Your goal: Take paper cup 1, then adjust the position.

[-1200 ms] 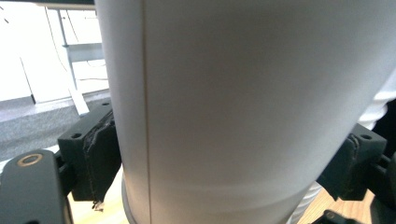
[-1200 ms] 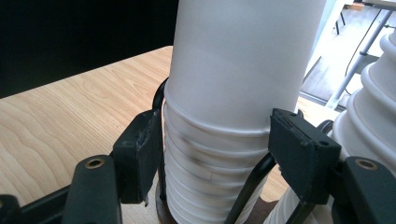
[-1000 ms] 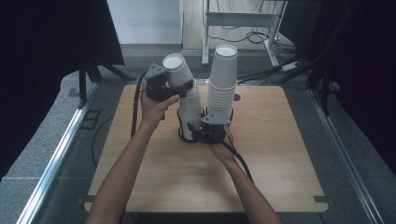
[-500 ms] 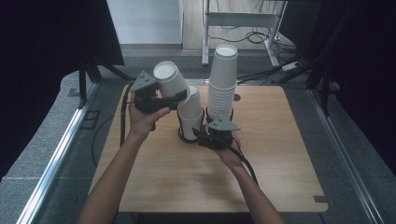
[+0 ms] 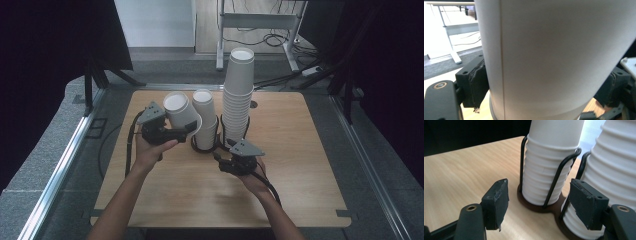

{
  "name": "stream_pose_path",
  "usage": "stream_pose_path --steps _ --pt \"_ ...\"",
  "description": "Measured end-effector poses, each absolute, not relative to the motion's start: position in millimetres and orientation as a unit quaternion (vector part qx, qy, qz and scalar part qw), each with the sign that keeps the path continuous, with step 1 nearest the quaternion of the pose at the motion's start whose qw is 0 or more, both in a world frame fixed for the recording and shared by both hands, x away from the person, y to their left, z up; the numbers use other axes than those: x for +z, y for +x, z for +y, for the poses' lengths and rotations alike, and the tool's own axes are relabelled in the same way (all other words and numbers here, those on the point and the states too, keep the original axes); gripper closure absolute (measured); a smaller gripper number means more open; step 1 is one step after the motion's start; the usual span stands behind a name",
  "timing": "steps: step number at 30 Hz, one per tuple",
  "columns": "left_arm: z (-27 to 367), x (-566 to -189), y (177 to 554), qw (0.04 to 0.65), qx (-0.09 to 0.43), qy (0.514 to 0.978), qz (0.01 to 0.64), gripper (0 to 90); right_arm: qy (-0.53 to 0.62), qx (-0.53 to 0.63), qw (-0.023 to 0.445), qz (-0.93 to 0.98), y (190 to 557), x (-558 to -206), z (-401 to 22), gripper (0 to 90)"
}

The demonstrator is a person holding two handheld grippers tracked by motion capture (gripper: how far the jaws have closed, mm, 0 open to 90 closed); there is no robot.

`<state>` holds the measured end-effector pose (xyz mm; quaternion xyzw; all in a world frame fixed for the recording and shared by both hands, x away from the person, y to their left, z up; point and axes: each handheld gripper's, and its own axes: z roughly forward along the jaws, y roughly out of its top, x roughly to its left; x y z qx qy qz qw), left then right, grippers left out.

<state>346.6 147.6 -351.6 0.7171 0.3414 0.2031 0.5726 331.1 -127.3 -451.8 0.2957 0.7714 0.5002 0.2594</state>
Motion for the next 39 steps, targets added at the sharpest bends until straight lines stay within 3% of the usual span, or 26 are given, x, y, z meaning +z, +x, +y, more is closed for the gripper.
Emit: stream_pose_path --steps 16,28,39 --pt "132.3 -401.5 309.0 0.539 0.181 0.750 0.337 13.6 0.323 0.501 0.243 0.765 315.9 -466.5 -149.3 30.6" --pt "126.6 -437.1 303.6 0.519 0.157 0.765 0.348 13.6 0.337 0.504 0.242 0.758 313.2 -468.9 -161.7 30.7" --pt "118.6 -461.5 296.1 0.465 0.178 0.798 0.340 13.4 0.344 0.518 0.248 0.743 308.4 -462.1 -166.3 28.2"
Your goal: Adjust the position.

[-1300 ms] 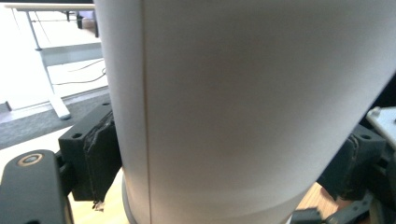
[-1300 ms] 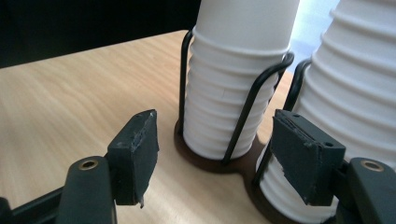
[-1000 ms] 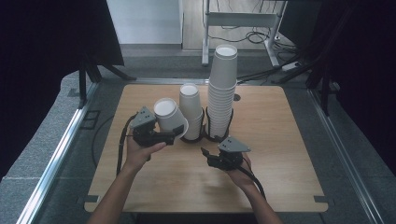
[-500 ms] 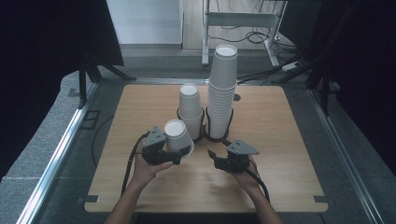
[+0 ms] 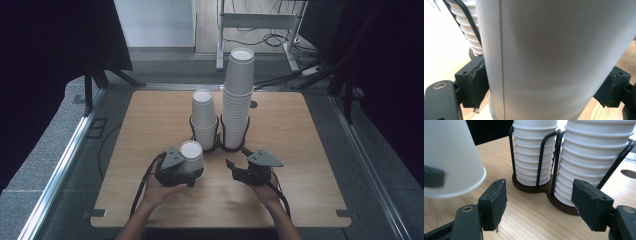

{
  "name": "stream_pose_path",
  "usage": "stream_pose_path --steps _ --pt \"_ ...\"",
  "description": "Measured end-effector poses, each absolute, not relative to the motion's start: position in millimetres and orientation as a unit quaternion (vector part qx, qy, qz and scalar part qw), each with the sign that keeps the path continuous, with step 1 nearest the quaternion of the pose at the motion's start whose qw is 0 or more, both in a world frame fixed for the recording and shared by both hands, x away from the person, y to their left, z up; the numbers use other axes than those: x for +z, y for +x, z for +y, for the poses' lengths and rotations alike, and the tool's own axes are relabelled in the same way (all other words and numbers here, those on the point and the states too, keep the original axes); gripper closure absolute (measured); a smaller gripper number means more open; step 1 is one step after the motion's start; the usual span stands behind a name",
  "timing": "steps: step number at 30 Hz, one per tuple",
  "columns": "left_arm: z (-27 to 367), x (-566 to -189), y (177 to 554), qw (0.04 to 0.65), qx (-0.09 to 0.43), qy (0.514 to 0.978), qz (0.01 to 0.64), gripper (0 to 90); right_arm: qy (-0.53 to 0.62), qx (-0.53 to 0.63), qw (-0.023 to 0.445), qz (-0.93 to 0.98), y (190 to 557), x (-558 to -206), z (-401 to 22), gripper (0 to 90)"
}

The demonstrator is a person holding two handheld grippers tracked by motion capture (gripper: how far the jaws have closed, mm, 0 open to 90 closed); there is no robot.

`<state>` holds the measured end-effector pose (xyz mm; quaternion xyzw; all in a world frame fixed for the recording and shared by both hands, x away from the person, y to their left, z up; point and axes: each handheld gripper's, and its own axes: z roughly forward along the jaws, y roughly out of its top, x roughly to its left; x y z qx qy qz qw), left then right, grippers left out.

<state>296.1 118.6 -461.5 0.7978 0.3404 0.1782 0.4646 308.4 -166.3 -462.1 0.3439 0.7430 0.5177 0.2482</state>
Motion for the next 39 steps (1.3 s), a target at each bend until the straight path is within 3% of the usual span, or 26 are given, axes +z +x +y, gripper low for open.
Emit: stream_pose_path --steps 7,16,26,36,39 --pt "108.9 -467.9 295.8 0.435 0.197 0.813 0.333 13.4 0.337 0.530 0.231 0.743 299.0 -458.9 -166.1 26.5" --pt "98.2 -473.1 298.6 0.407 0.209 0.826 0.328 13.6 0.310 0.572 0.158 0.743 288.3 -455.8 -152.4 18.8" --pt "66.5 -481.1 291.0 0.384 0.201 0.857 0.278 13.6 0.306 0.575 0.136 0.746 287.4 -459.5 -142.8 14.8" --pt "51.4 -483.7 284.6 0.383 0.197 0.866 0.254 13.8 0.304 0.582 0.109 0.746 289.3 -462.4 -140.2 15.0" --pt "45.9 -483.6 282.9 0.385 0.194 0.868 0.246 13.8 0.299 0.584 0.105 0.747 289.5 -464.3 -137.9 20.3"
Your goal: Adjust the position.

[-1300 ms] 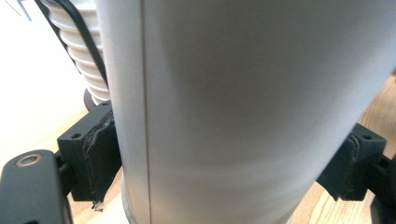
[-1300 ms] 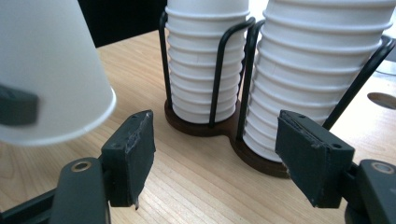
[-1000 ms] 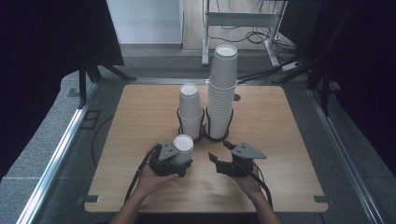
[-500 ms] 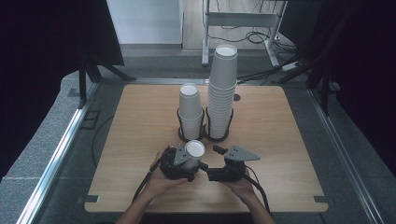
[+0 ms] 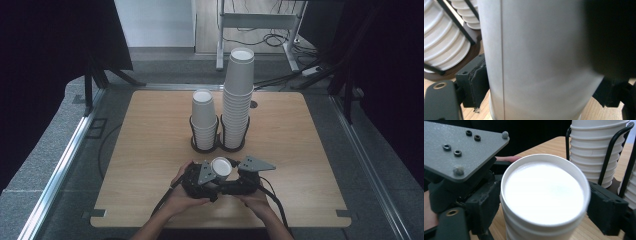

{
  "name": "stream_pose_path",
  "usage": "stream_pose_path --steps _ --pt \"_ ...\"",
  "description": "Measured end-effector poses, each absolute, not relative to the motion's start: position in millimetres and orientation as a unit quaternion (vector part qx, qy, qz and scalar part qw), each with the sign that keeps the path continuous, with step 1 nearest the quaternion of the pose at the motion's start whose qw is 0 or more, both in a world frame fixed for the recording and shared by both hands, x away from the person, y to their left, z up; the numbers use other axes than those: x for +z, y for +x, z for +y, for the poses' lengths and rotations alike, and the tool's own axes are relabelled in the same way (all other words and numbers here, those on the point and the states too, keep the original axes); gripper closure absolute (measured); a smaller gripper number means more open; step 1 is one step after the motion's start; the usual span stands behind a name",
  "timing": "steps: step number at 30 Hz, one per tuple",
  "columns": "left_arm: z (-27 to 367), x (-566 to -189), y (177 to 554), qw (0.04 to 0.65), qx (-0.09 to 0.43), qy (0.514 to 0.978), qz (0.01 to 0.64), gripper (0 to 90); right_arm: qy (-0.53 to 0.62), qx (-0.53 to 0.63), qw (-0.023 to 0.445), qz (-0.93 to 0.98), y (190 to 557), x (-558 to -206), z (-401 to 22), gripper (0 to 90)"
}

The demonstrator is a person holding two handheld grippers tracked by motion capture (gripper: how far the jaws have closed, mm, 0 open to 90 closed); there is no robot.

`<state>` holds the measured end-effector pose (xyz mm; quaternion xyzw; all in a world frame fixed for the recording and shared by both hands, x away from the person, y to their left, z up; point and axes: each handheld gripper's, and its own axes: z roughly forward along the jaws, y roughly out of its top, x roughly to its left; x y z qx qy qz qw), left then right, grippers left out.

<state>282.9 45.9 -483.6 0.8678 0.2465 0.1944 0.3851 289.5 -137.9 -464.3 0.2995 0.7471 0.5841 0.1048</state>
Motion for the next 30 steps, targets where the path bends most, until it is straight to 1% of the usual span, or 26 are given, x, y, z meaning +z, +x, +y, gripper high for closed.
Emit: stream_pose_path --steps 1,7,10,11,12,15,19,21,27,30 --pt "45.9 -483.6 282.9 0.385 0.194 0.868 0.246 13.8 0.299 0.585 0.105 0.747 289.6 -465.1 -137.8 21.7" --pt "43.2 -484.6 282.9 0.387 0.196 0.866 0.248 12.3 0.304 0.586 0.097 0.745 291.3 -465.9 -140.5 23.2" --pt "42.7 -484.7 283.3 0.399 0.194 0.860 0.253 10.7 0.306 0.589 0.097 0.741 291.6 -465.5 -142.4 23.9" --pt "42.4 -484.2 283.8 0.400 0.194 0.859 0.253 3.9 0.310 0.596 0.092 0.735 292.1 -465.4 -144.4 24.1" --pt "42.4 -484.2 283.8 0.400 0.194 0.859 0.253 1.6 0.310 0.596 0.092 0.735 292.1 -465.4 -144.4 24.1" --pt "44.4 -482.8 284.4 0.403 0.195 0.856 0.259 0.7 0.316 0.607 0.077 0.725 293.2 -465.7 -148.5 24.2" --pt "48.6 -482.2 285.1 0.409 0.192 0.852 0.263 0.6 0.322 0.613 0.077 0.717 293.7 -465.5 -151.5 24.1" --pt "50.8 -482.5 284.6 0.415 0.189 0.851 0.261 0.6 0.331 0.624 0.066 0.704 295.1 -464.6 -155.4 24.2" --pt "51.0 -483.3 284.2 0.418 0.187 0.850 0.260 0.0 0.333 0.629 0.059 0.700 295.7 -463.6 -158.7 24.2" --pt "50.7 -484.5 284.6 0.419 0.186 0.849 0.264 0.0 0.338 0.638 0.046 0.691 296.5 -462.4 -160.6 24.2"
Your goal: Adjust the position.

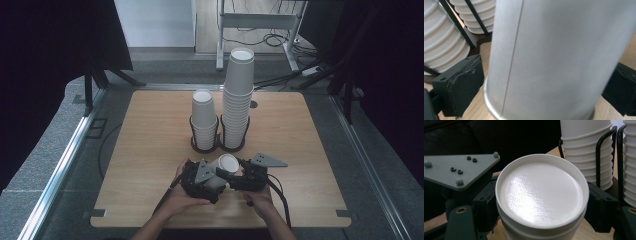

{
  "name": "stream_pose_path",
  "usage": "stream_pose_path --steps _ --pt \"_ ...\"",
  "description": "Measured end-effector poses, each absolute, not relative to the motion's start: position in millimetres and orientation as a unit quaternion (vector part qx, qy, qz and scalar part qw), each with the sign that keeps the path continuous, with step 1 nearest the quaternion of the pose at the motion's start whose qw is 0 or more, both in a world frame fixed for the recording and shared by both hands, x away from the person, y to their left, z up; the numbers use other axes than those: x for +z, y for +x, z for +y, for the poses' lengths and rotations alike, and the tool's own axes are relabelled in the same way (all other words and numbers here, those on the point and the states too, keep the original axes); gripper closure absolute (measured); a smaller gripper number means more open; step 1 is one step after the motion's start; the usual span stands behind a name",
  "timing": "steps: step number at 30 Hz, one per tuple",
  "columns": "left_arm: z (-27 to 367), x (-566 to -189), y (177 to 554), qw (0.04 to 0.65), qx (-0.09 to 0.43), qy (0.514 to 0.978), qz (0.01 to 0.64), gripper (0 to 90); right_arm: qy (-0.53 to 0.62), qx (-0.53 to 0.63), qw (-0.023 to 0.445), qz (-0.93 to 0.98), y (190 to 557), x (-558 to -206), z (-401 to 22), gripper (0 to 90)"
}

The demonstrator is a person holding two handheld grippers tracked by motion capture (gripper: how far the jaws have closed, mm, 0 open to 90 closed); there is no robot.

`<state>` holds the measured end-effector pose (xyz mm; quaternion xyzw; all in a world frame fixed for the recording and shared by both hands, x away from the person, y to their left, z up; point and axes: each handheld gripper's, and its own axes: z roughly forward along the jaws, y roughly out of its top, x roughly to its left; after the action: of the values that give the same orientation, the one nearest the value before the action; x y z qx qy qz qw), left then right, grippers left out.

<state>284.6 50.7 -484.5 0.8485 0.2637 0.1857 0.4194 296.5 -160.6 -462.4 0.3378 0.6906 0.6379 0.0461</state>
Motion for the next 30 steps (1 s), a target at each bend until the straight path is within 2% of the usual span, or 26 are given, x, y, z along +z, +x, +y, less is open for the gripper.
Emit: stream_pose_path --steps 7,15,30 --pt "48.3 -485.1 283.7 0.411 0.198 0.851 0.261 0.0 0.337 0.642 0.039 0.687 295.1 -462.2 -158.2 24.3" --pt "46.6 -487.1 283.4 0.401 0.203 0.854 0.262 4.0 0.336 0.640 0.042 0.690 294.6 -463.0 -156.6 24.2" --pt "46.8 -487.2 284.5 0.370 0.193 0.874 0.247 8.9 0.338 0.623 0.037 0.704 298.0 -467.0 -157.5 20.1"
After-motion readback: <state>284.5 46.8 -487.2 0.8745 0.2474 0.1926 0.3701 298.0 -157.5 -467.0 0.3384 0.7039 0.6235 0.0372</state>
